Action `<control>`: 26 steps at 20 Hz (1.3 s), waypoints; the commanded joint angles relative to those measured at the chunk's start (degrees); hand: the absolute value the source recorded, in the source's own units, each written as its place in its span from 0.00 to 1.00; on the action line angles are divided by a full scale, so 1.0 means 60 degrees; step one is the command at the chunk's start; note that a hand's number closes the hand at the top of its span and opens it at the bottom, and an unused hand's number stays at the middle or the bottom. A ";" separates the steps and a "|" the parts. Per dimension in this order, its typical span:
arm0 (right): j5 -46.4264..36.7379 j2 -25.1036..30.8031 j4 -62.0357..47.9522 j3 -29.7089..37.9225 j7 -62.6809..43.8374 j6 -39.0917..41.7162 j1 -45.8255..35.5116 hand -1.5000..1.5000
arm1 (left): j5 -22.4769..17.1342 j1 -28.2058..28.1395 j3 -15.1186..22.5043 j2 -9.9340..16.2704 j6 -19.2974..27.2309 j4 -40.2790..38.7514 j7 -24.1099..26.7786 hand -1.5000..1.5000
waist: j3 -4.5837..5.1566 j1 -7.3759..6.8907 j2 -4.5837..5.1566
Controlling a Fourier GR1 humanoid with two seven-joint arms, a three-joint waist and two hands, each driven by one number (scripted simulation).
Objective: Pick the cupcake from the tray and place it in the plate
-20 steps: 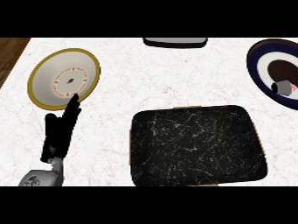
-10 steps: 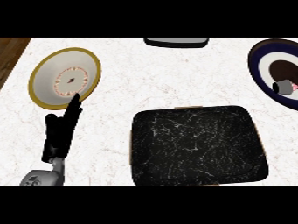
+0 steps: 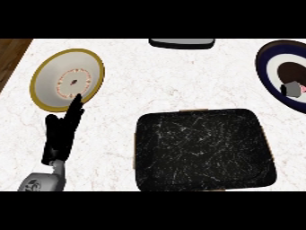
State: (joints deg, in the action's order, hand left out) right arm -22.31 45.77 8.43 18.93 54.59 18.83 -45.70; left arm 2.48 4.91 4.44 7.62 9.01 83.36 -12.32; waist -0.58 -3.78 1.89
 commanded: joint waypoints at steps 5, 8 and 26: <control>0.0022 -0.0055 0.0035 0.0029 0.0970 0.0236 0.0364 0.00 | 0.0076 0.0128 -0.0042 -0.0029 0.0092 0.0025 0.0017 0.50 | 0.0000 -0.0080 0.0027; 0.0079 0.0162 0.0078 0.0082 0.0883 0.0356 0.0290 0.00 | 0.0174 0.0284 0.0048 -0.0067 0.0117 -0.0022 -0.0117 0.50 | -0.0010 -0.0083 0.0062; 0.0317 0.0708 -0.0093 0.0417 0.0762 -0.0303 0.0784 0.00 | 0.0222 0.0032 0.0151 -0.0292 0.0211 -0.0012 -0.0003 0.50 | -0.0035 -0.0098 0.0092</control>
State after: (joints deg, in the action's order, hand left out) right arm -21.07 49.14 8.40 20.61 54.66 14.04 -42.03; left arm 3.43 5.07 5.18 6.68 9.42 83.69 -12.50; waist -0.76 -4.74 2.48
